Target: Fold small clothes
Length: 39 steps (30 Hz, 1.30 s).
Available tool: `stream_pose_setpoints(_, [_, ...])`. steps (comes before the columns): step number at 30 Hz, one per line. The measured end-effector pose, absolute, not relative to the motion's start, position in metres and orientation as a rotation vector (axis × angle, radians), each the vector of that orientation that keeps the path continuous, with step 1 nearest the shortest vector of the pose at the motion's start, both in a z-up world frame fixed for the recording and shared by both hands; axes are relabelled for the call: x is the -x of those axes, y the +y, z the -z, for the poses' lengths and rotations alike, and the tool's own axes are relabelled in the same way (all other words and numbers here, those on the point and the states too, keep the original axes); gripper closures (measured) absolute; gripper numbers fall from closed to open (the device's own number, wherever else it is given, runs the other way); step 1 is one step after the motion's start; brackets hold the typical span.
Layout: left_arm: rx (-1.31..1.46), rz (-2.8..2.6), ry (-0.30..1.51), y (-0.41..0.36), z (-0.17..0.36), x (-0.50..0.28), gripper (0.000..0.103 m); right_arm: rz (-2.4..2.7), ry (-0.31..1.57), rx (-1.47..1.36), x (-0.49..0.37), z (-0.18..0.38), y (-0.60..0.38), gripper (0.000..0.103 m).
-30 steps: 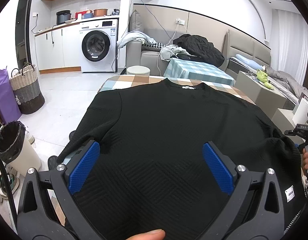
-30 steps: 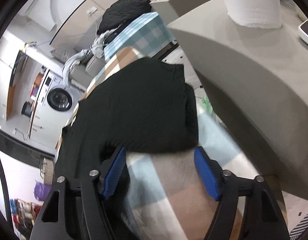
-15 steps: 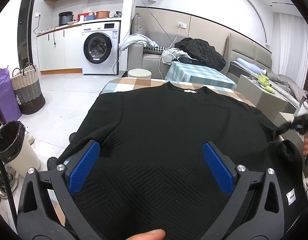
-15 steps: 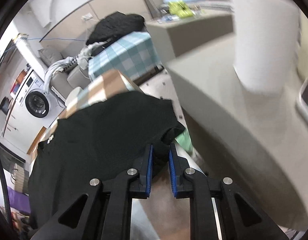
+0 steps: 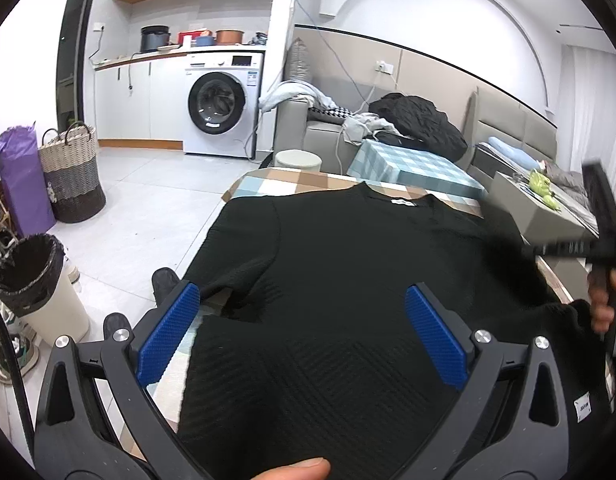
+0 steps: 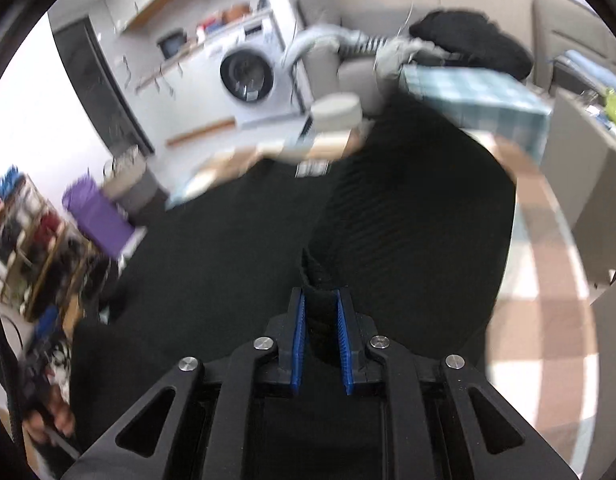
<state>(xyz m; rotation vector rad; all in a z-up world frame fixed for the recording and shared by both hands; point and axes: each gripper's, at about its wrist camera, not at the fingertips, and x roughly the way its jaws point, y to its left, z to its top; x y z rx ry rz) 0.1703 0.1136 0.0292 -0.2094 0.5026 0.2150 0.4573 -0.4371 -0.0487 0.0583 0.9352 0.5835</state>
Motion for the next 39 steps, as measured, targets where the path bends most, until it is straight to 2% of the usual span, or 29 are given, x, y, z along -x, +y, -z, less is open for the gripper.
stream_pose_setpoints(1, [0.216,-0.22,0.507,0.117,-0.028,-0.17,0.001,-0.581,0.965,-0.041,-0.455,0.058,-0.435,0.081])
stream_pose_setpoints(6, [0.25,-0.255,0.537,0.134,-0.021,-0.172,0.001,-0.528,1.059,-0.082,-0.455,0.086,-0.448,0.073])
stream_pose_setpoints(11, [0.318,-0.305,0.572,0.16,-0.011,-0.171,0.001,-0.447,1.156,-0.078,-0.455,0.117,-0.449,0.072])
stream_pose_setpoints(15, [0.378,-0.381,0.601,0.19,-0.002,-0.167,0.001,-0.445,1.136,-0.122,-0.454,0.109,-0.455,0.068])
stream_pose_setpoints(19, [0.561,-0.436,0.638,0.236,0.01,-0.164,0.001,-0.484,1.066,-0.222,-0.436,0.089,-0.47,0.061])
stream_pose_setpoints(21, [0.629,-0.449,0.658,0.255,0.017,-0.162,0.005,-0.486,1.025,-0.238,-0.423,0.077,-0.477,0.059])
stream_pose_setpoints(23, [0.664,-0.44,0.675,0.27,0.024,-0.161,0.016,-0.479,0.995,-0.254,-0.408,0.069,-0.486,0.056])
stream_pose_setpoints(24, [0.679,-0.442,0.694,0.278,0.029,-0.16,0.018,-0.48,0.992,-0.261,-0.406,0.068,-0.486,0.054])
stream_pose_setpoints(30, [0.853,-0.368,0.738,0.309,0.057,-0.17,0.023,-0.456,0.98,-0.334,-0.386,0.071,-0.505,0.052])
stream_pose_setpoints(35, [0.975,-0.319,0.798,0.323,0.082,-0.188,0.036,-0.424,0.994,-0.357,-0.38,0.077,-0.514,0.052])
stream_pose_setpoints(39, [1.018,-0.314,0.804,0.324,0.093,-0.198,0.036,-0.424,0.987,-0.363,-0.378,0.076,-0.517,0.052])
